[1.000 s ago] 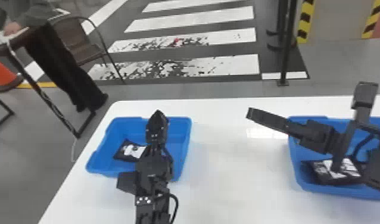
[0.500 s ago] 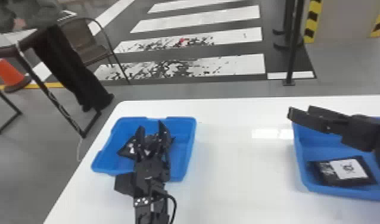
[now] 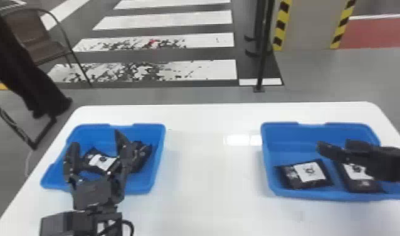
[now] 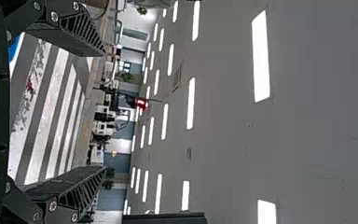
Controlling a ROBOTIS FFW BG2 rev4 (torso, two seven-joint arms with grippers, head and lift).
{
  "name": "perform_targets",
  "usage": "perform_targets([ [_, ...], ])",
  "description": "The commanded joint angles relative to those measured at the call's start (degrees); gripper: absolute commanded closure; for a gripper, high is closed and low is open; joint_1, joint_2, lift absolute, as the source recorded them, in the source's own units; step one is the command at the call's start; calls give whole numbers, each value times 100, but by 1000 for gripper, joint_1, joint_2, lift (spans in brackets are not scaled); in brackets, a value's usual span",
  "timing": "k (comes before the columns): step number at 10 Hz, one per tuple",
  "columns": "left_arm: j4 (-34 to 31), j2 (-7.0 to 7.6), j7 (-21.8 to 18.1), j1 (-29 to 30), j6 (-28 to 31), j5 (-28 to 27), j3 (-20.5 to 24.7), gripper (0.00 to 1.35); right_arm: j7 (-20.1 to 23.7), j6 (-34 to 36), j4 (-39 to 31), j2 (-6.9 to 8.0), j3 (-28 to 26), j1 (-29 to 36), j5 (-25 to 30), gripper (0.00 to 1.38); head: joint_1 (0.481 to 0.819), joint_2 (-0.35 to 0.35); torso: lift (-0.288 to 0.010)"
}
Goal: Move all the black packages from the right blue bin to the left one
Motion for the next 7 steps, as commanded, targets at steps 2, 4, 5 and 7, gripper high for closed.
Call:
perform_targets([
  [2, -200, -12, 0, 126, 44, 0, -63, 234, -5, -89, 466, 61, 25, 38, 332, 165, 695, 61, -154],
  [4, -200, -3, -27, 112, 143, 0, -97, 305, -5, -215, 747, 61, 357, -145, 321, 167, 695, 50, -154],
  [5, -200, -3, -44, 126, 157, 11, -97, 308, -40, -215, 747, 61, 528, -173, 321, 167, 695, 54, -154],
  [7, -200, -3, -62, 140, 171, 57, -97, 302, -401, 277, 142, 88, 745, -4, 458, 165, 695, 85, -154],
])
